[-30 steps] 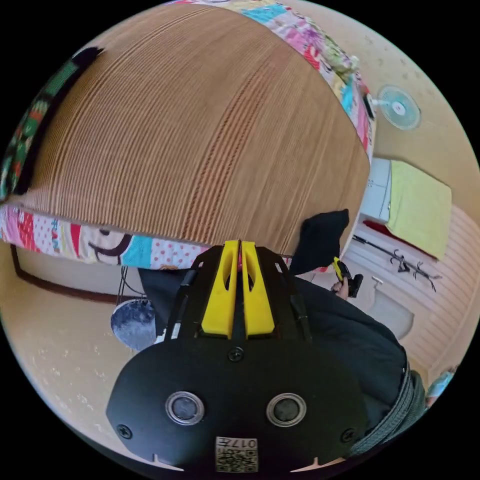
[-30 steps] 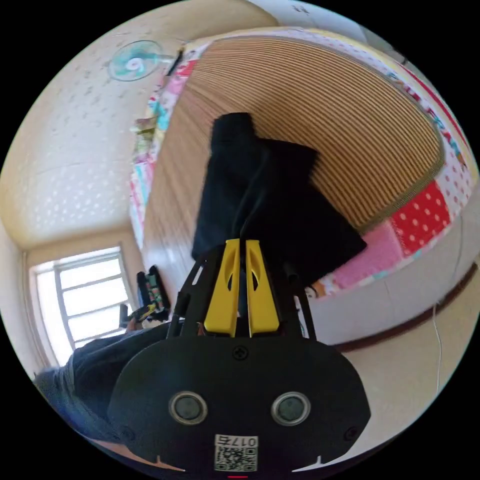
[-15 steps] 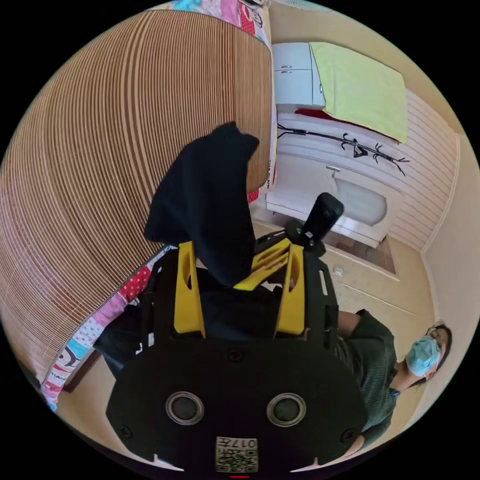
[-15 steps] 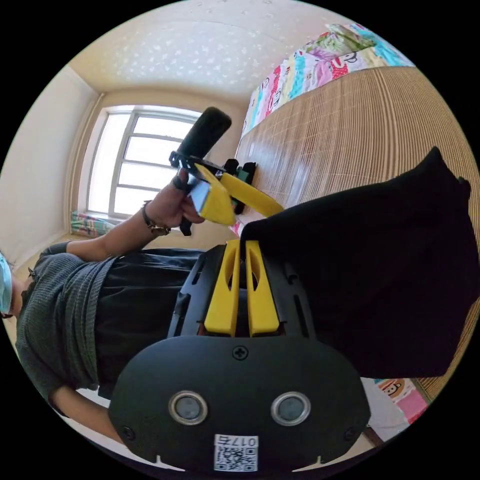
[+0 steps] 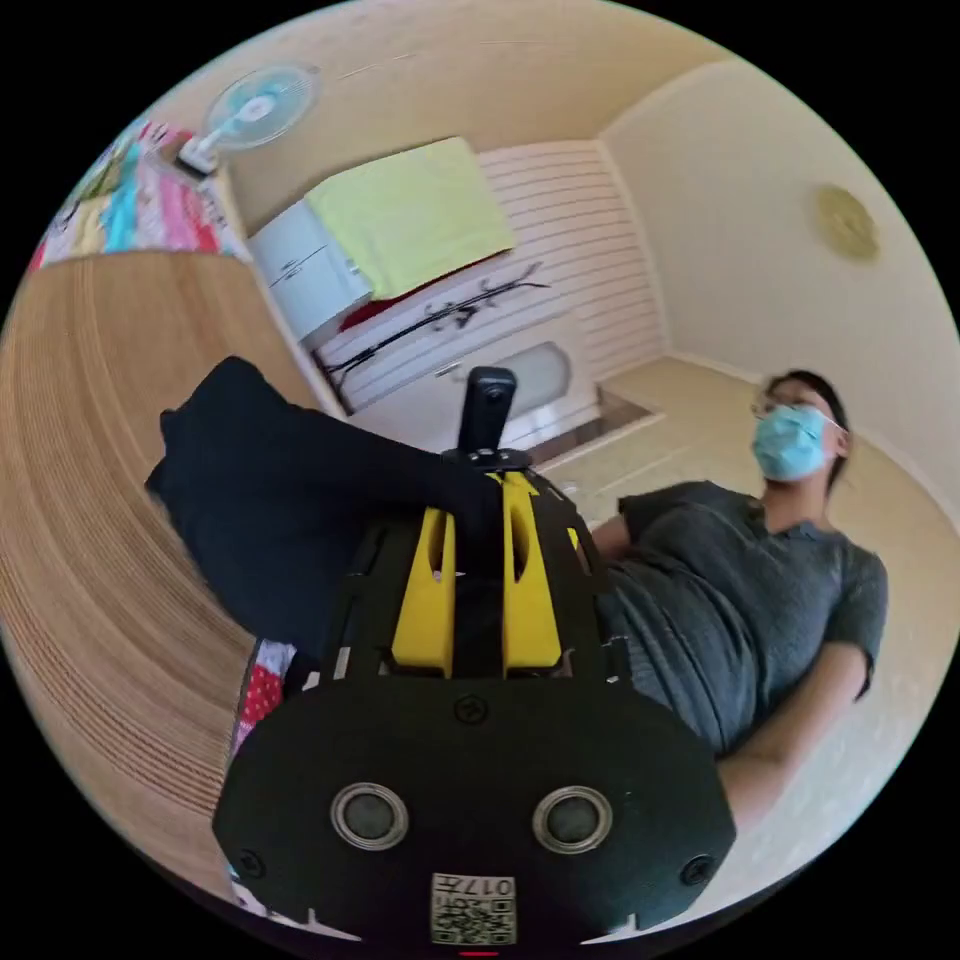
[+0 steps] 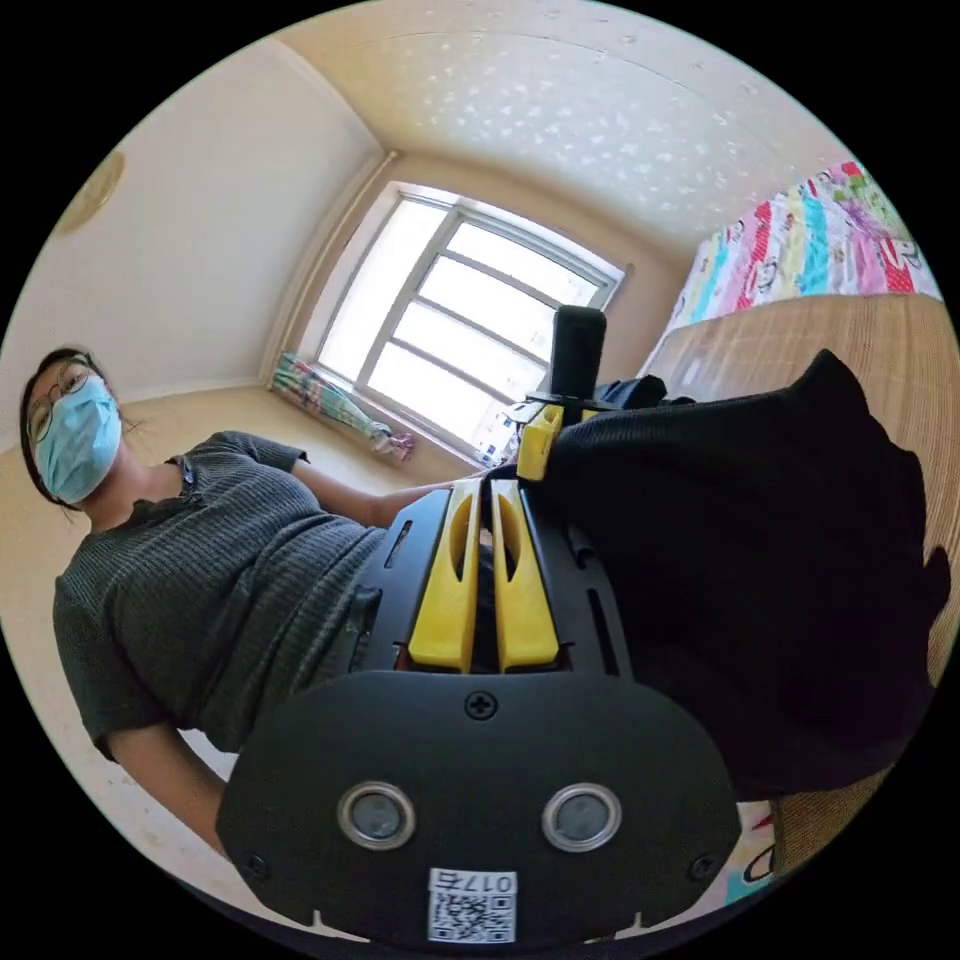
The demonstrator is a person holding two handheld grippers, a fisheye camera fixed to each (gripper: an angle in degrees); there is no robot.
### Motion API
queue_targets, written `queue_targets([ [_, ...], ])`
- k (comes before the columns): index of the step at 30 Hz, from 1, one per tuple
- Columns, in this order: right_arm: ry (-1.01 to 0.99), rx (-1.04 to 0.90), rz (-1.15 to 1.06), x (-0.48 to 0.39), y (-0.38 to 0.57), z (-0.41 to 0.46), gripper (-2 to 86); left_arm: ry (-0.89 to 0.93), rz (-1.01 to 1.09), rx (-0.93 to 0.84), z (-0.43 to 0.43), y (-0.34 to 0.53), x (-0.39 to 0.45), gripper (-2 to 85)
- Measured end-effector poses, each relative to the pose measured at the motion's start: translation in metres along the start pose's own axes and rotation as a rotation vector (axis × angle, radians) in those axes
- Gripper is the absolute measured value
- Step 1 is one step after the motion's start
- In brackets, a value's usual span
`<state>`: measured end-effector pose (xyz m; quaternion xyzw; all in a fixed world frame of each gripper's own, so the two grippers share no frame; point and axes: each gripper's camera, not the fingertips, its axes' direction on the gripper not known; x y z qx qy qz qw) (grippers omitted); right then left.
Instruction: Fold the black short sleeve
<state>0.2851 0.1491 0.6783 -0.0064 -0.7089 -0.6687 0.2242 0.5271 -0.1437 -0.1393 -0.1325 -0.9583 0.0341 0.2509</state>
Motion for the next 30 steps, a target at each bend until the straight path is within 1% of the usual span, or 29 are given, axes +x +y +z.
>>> queue_targets([
  [1, -0.004, 0.003, -0.034, -0.009, -0.002, 0.006, 2.6, 0.027, 0.059, 0.001, -0.009, 0.000, 0.013, 7.2],
  [3, -0.021, -0.008, -0.181, -0.048, -0.009, 0.028, 3.1, 0.108, 0.303, 0.006, -0.042, 0.001, 0.070, 6.8],
  [4, -0.024, -0.008, -0.220, -0.058, -0.010, 0.032, 3.3, 0.119, 0.361, 0.009, -0.050, 0.001, 0.085, 6.7],
  [6, -0.008, 0.018, -0.332, -0.090, -0.006, 0.042, 3.6, 0.139, 0.565, 0.011, -0.078, 0.003, 0.142, 6.2],
  [8, -0.005, 0.040, -0.413, -0.107, 0.002, 0.046, 2.8, 0.141, 0.670, 0.007, -0.096, 0.004, 0.178, 5.8],
  [10, 0.013, 0.073, -0.453, -0.115, 0.014, 0.047, 2.1, 0.223, 0.790, 0.058, -0.121, 0.010, 0.209, 5.5],
  [12, -0.008, 0.159, -0.467, -0.113, 0.033, 0.041, 1.8, 0.408, 0.957, 0.144, -0.157, 0.021, 0.240, 5.4],
  [13, -0.012, 0.182, -0.466, -0.111, 0.038, 0.039, 1.8, 0.453, 0.993, 0.175, -0.166, 0.024, 0.246, 5.3],
  [15, 0.105, 0.239, -0.385, -0.094, 0.055, 0.036, 2.7, 0.644, 1.112, 0.290, -0.196, 0.038, 0.262, 5.3],
  [16, 0.145, 0.245, -0.343, -0.088, 0.058, 0.035, 3.2, 0.690, 1.136, 0.314, -0.202, 0.041, 0.264, 5.3],
  [18, 0.237, 0.283, -0.186, -0.061, 0.073, 0.033, 7.0, 0.879, 1.190, 0.443, -0.220, 0.051, 0.263, 5.3],
  [19, 0.248, 0.298, -0.155, -0.055, 0.077, 0.033, 8.1, 0.922, 1.197, 0.475, -0.224, 0.053, 0.261, 5.3],
  [21, 0.269, 0.349, -0.056, -0.032, 0.093, 0.032, 11.2, 1.078, 1.225, 0.553, -0.232, 0.055, 0.258, 5.2],
  [24, 0.278, 0.368, -0.004, -0.012, 0.105, 0.038, 12.8, 1.220, 1.228, 0.578, -0.230, 0.047, 0.261, 5.2],
  [26, 0.303, 0.347, 0.016, -0.003, 0.107, 0.044, 13.8, 1.279, 1.211, 0.586, -0.224, 0.041, 0.264, 5.2],
  [30, 0.378, 0.309, 0.011, 0.015, 0.099, 0.060, 15.7, 1.385, 1.188, 0.518, -0.192, 0.024, 0.280, 5.3],
])
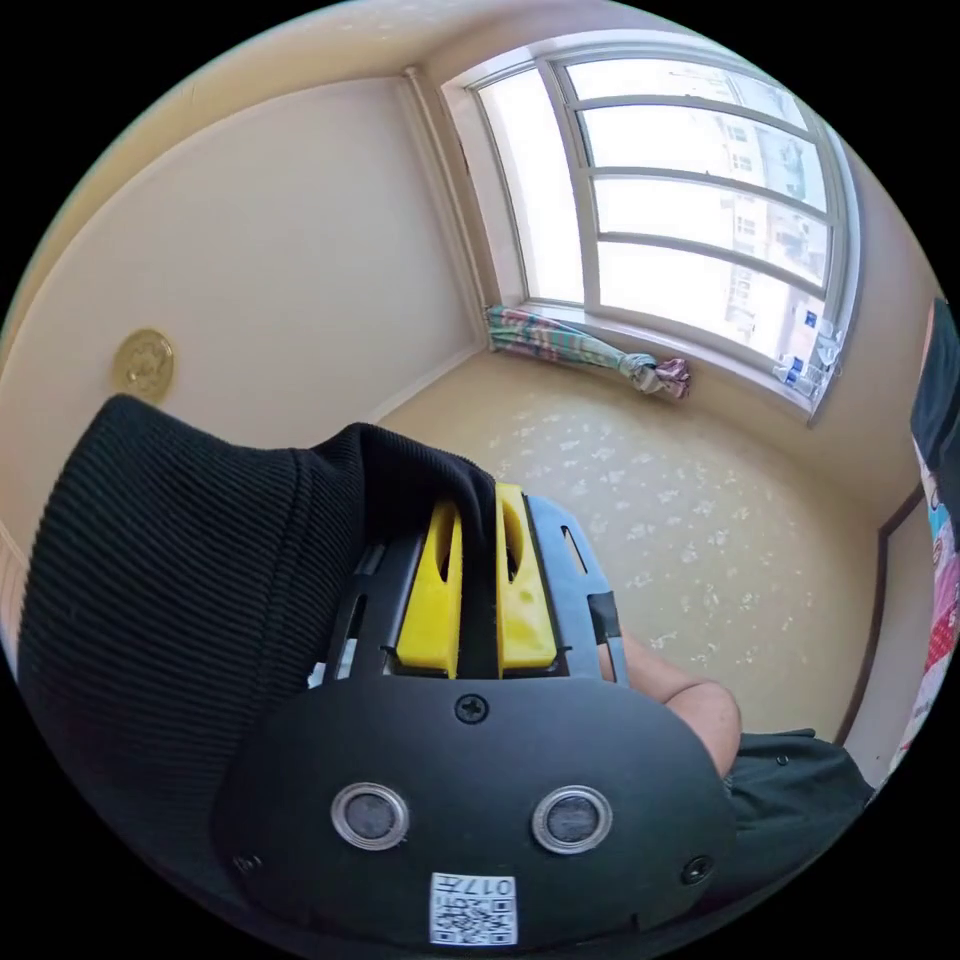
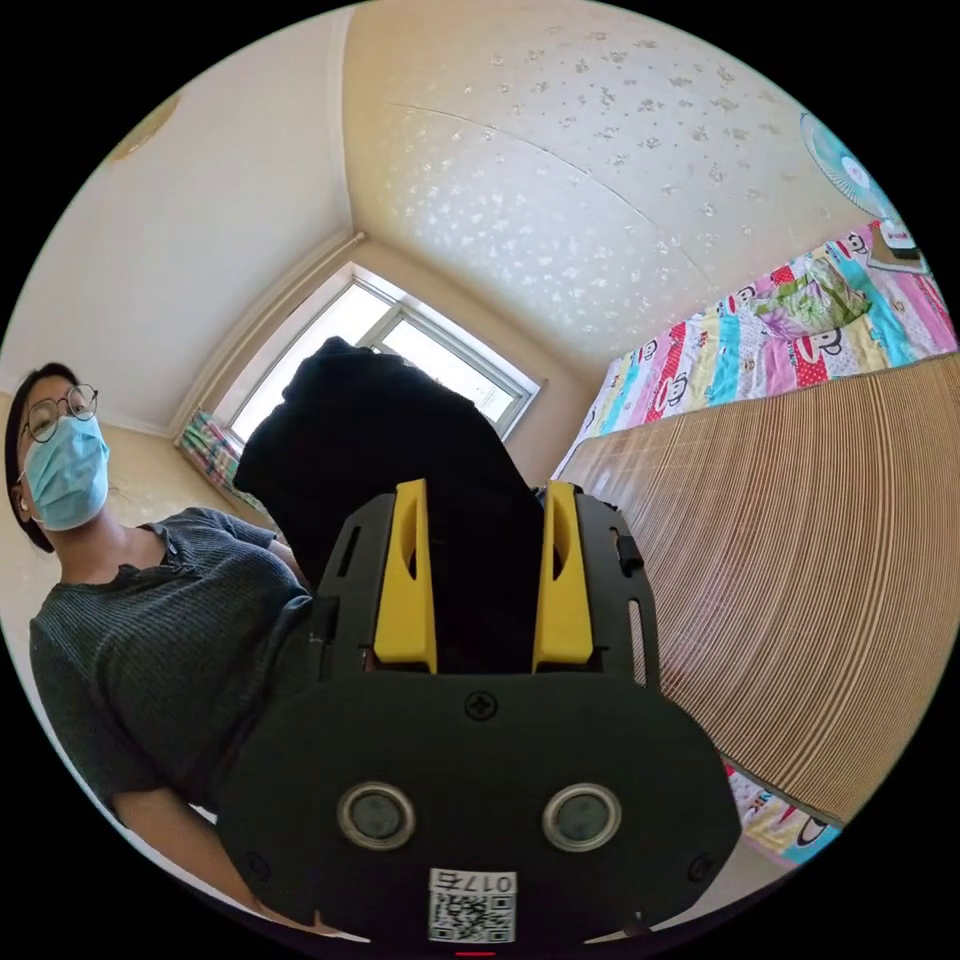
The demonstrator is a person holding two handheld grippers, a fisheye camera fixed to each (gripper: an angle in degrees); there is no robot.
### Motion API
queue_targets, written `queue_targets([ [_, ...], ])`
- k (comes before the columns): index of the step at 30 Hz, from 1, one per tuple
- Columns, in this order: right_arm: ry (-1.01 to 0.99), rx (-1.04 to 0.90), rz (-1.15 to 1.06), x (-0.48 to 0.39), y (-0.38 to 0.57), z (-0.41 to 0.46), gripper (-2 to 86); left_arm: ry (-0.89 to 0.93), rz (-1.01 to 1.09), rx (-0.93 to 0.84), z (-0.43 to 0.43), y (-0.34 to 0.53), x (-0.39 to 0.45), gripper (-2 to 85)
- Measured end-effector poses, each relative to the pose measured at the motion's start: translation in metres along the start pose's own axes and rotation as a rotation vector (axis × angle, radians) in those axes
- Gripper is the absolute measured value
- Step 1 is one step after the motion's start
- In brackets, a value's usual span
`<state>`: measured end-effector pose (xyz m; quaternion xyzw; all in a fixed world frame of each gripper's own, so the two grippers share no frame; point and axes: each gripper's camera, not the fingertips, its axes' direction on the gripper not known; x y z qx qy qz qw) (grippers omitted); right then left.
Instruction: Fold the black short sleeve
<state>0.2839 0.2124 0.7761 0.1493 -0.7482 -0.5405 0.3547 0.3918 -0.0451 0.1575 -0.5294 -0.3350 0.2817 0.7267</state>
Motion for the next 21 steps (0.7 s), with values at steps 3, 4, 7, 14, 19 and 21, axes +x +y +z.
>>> queue_targets([
  [3, -0.027, -0.040, -0.100, 0.002, -0.008, 0.022, 16.9, 0.052, -0.063, 0.019, 0.012, 0.021, -0.030, 5.2],
  [4, -0.031, -0.055, -0.123, 0.002, -0.010, 0.027, 17.2, 0.062, -0.074, 0.022, 0.014, 0.025, -0.036, 5.2],
  [7, 0.001, -0.105, -0.231, 0.000, -0.013, 0.057, 18.1, 0.115, -0.114, 0.046, 0.021, 0.048, -0.063, 5.2],
  [14, -0.123, -0.196, -0.262, -0.003, -0.020, 0.097, 3.3, 0.056, -0.220, 0.044, 0.014, 0.085, -0.111, 5.2],
  [19, 0.256, 0.017, -0.181, -0.030, -0.024, 0.040, 2.0, -0.315, -0.422, -0.273, 0.013, 0.087, -0.122, 5.3],
  [21, 0.511, 0.154, -0.162, -0.063, -0.025, 0.008, 1.7, -0.561, -0.582, -0.432, 0.009, 0.098, -0.130, 5.3],
])
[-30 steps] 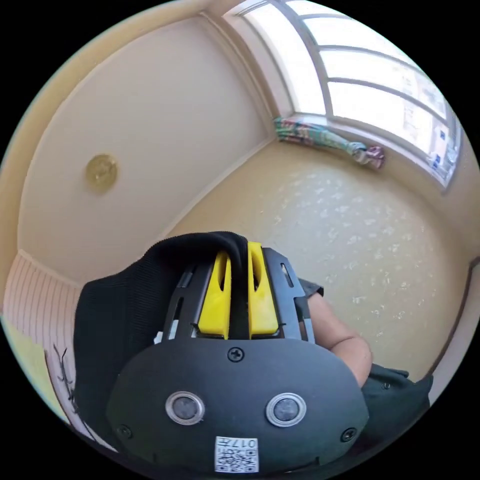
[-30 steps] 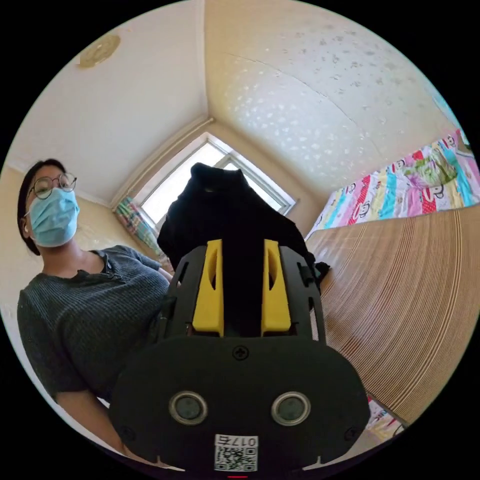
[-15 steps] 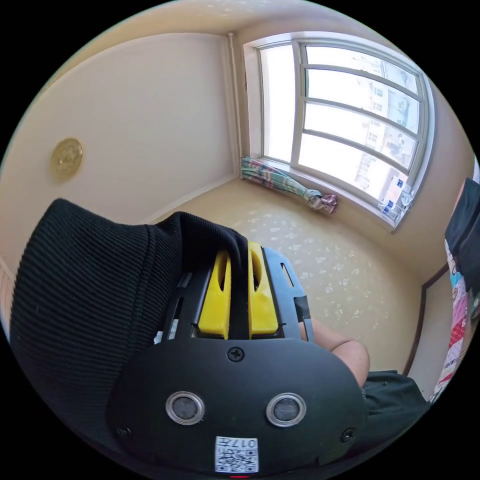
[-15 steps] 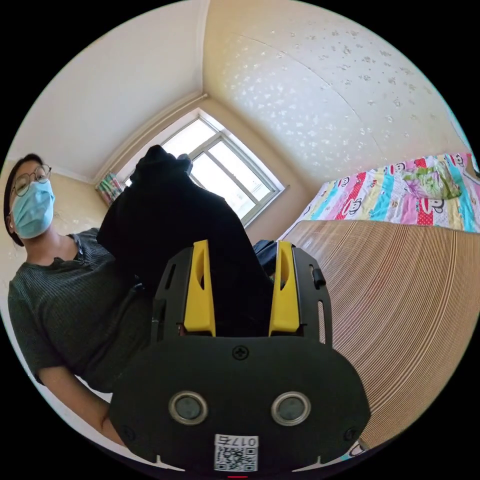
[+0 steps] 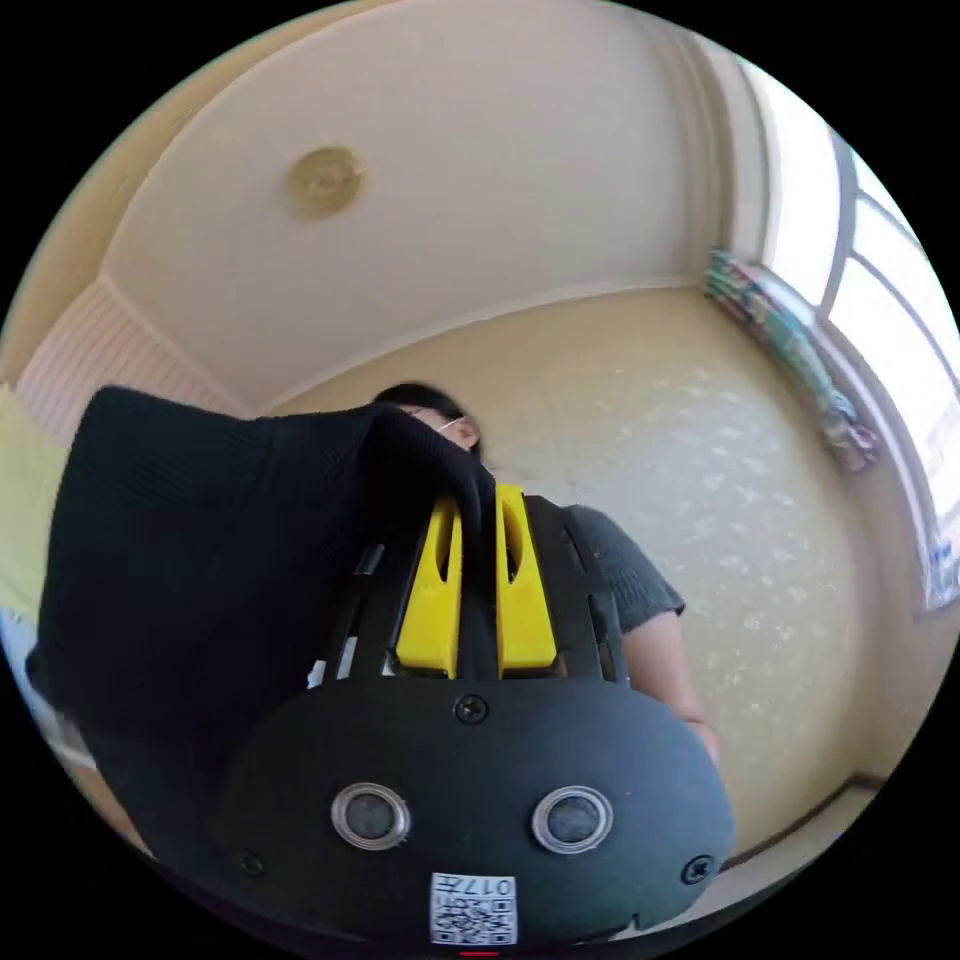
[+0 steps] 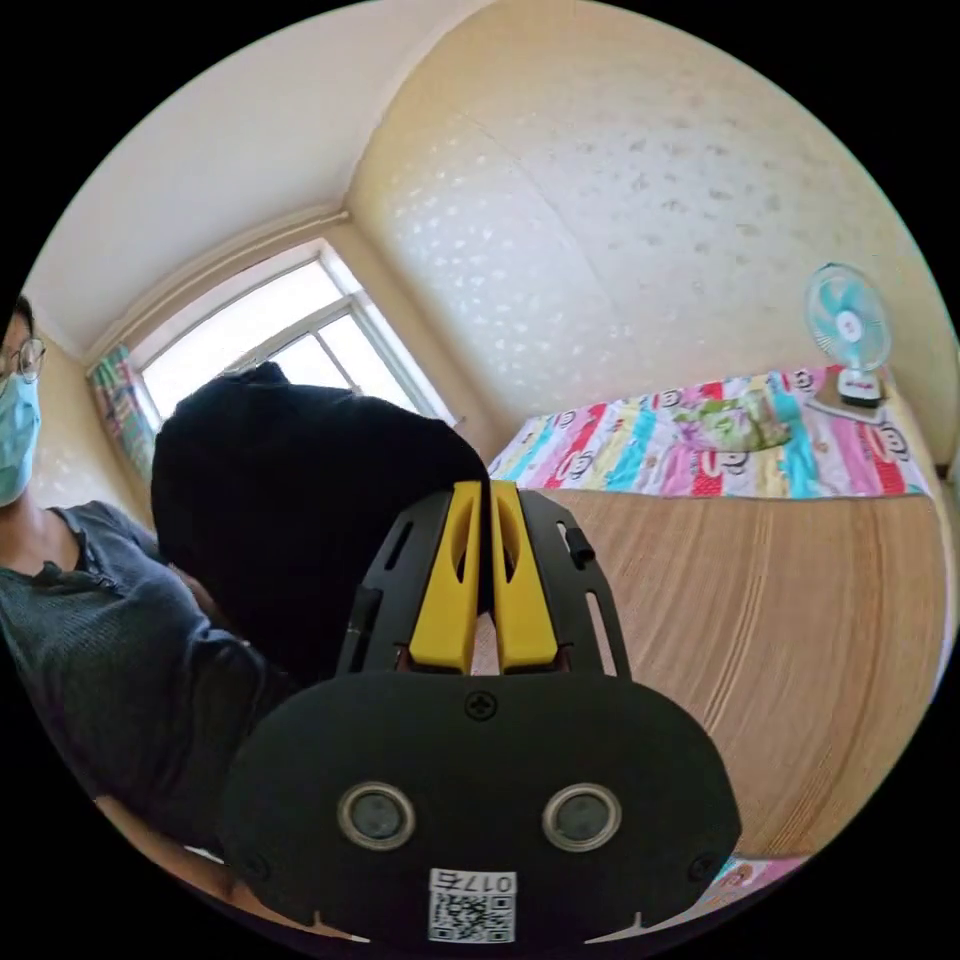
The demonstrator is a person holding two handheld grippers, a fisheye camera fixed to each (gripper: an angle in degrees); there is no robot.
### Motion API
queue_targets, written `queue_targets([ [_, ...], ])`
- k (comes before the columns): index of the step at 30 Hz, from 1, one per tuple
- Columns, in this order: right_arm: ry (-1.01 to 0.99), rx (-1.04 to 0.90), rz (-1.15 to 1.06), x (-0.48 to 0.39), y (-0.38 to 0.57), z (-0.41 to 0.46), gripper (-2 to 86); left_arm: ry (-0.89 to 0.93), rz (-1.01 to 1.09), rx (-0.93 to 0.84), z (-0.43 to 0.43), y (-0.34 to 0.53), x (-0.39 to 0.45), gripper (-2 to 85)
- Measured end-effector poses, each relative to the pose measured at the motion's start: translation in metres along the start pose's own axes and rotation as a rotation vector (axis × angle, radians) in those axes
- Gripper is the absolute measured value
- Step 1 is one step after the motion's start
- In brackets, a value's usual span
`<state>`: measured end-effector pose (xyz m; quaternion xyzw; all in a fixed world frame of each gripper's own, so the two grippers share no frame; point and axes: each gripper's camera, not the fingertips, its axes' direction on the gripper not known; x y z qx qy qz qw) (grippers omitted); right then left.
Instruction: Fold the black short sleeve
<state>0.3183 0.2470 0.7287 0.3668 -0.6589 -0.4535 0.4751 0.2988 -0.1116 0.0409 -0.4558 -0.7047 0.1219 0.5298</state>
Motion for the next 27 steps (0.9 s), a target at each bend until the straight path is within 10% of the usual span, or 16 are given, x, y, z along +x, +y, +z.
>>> queue_targets([
  [11, 0.431, 0.432, -0.043, -0.093, -0.036, -0.150, 1.7, -1.038, -0.738, -0.507, 0.017, 0.046, -0.082, 5.2],
  [20, 0.890, 0.679, -0.457, -0.197, -0.092, -0.185, 2.0, -1.136, -0.385, -0.394, 0.083, -0.059, -0.105, 4.0],
  [27, 0.739, 0.043, -0.239, 0.001, -0.270, -0.083, 1.9, -1.423, -0.654, -0.298, -0.014, -0.156, -0.176, 3.6],
])
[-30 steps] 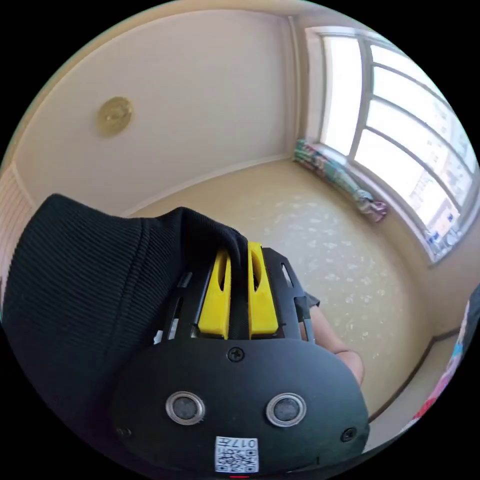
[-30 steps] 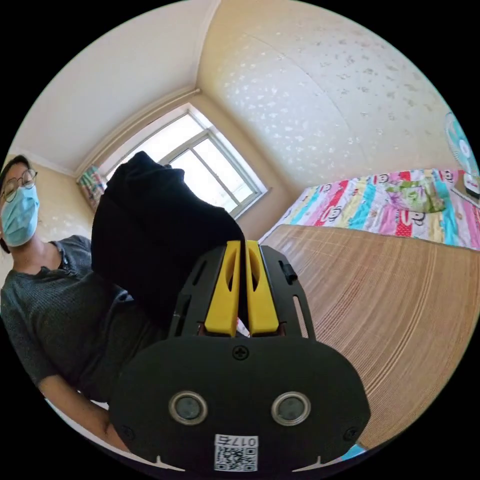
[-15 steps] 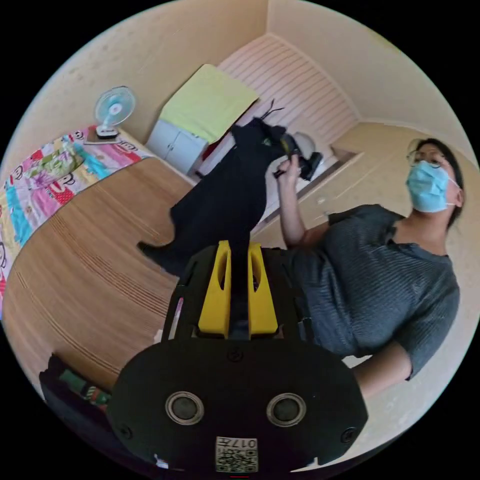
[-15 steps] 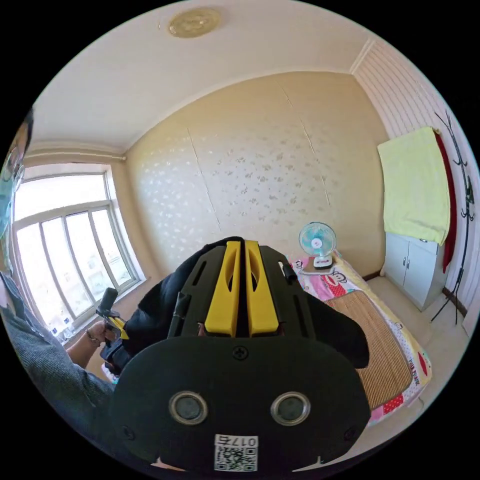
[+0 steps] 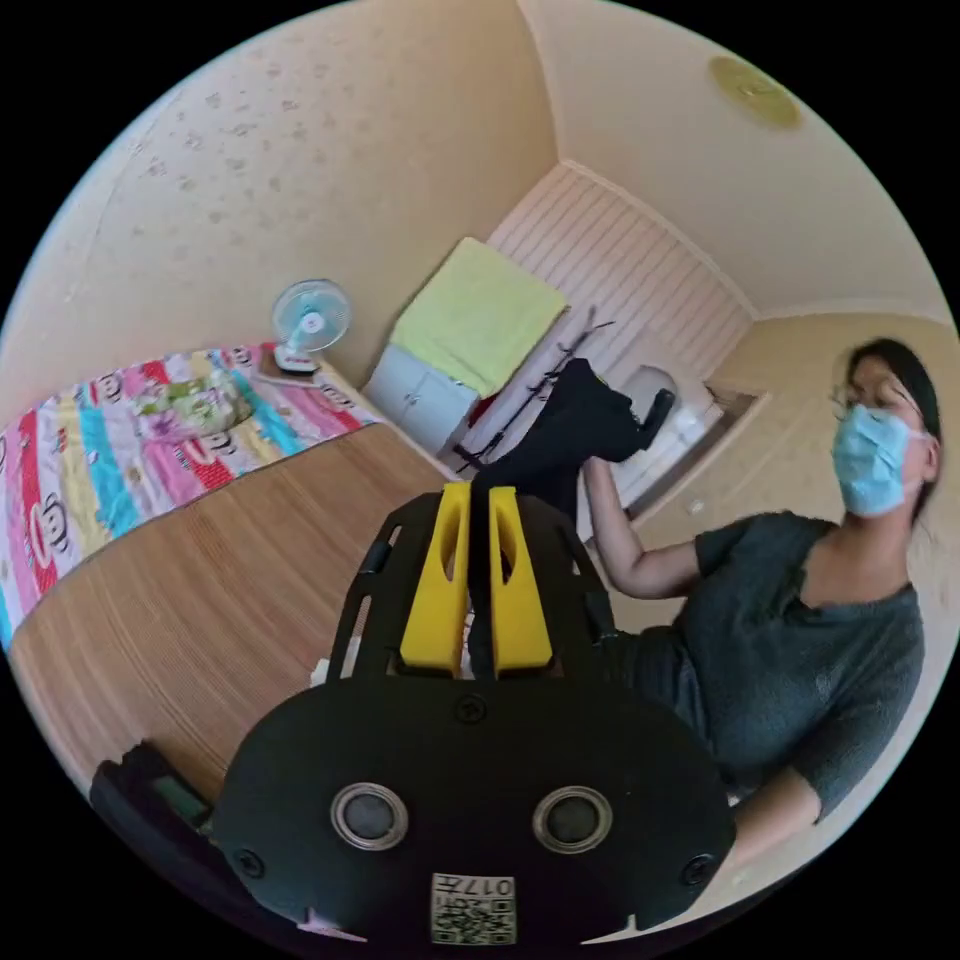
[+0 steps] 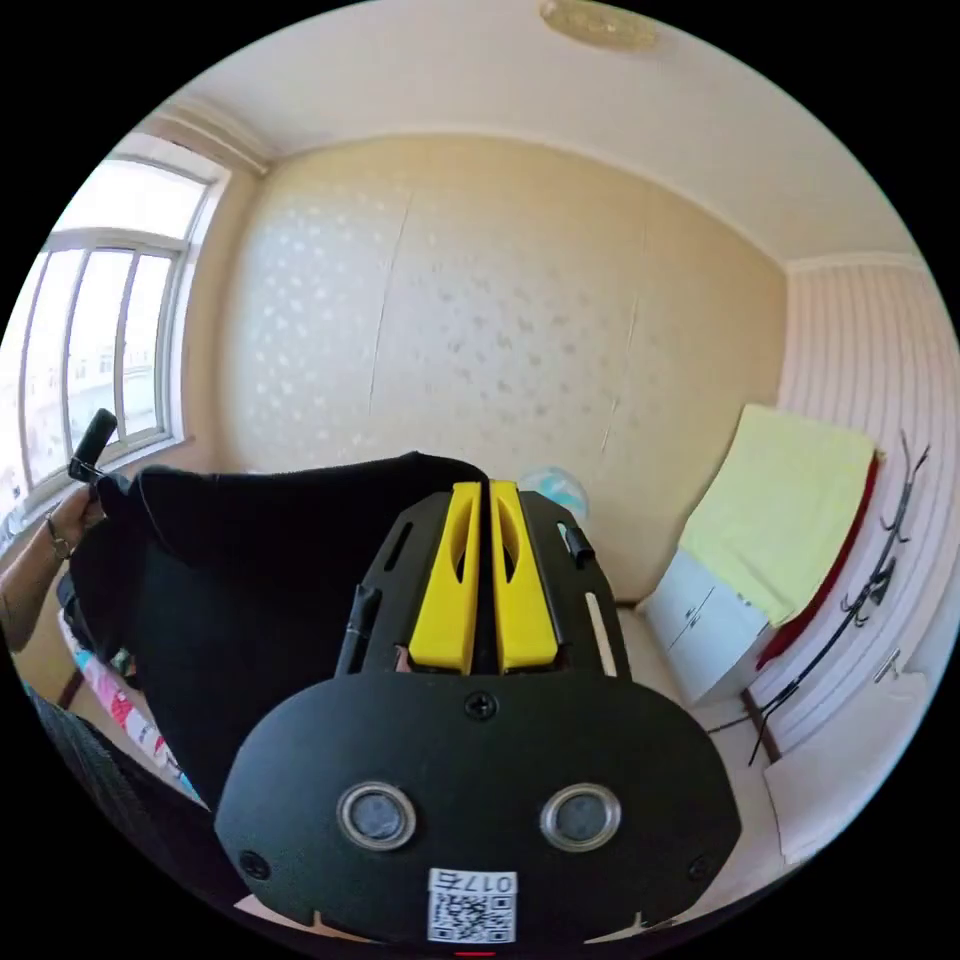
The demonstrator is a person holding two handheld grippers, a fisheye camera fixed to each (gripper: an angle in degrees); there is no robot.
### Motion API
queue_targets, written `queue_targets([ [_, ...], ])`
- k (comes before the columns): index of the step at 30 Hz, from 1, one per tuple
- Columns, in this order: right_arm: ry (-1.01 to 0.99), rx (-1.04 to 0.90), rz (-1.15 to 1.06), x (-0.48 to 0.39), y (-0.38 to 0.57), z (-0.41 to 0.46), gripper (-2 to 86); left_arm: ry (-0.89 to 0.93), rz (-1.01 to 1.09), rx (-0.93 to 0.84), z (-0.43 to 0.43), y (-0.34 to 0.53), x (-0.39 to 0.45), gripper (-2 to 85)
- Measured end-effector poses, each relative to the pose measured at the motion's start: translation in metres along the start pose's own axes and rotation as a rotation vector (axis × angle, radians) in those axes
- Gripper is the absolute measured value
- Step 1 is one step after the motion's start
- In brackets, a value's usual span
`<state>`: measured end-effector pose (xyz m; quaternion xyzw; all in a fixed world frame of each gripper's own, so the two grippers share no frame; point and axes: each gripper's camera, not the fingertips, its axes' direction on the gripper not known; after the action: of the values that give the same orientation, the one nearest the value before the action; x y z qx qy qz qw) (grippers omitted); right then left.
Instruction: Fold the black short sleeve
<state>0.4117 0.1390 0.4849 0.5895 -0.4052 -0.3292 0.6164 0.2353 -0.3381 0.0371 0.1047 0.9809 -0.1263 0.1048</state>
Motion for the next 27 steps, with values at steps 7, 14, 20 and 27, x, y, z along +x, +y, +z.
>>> queue_targets([
  [7, -0.440, -0.801, 0.186, 0.041, -0.014, 0.307, 1.3, -0.482, -0.579, -0.034, 0.014, -0.024, -0.155, 5.5],
  [14, -0.539, -1.247, 0.081, -0.037, 0.131, 0.414, 0.4, -0.255, -0.699, -0.412, 0.161, 0.085, -0.176, 5.2],
  [20, -0.464, -1.553, -0.011, -0.075, 0.242, 0.428, 0.4, -0.207, -0.802, -0.747, 0.229, 0.171, -0.184, 4.4],
  [27, -0.510, -1.506, 0.078, -0.050, 0.277, 0.360, 0.3, -0.169, -0.817, -0.891, 0.160, 0.251, -0.123, 0.3],
])
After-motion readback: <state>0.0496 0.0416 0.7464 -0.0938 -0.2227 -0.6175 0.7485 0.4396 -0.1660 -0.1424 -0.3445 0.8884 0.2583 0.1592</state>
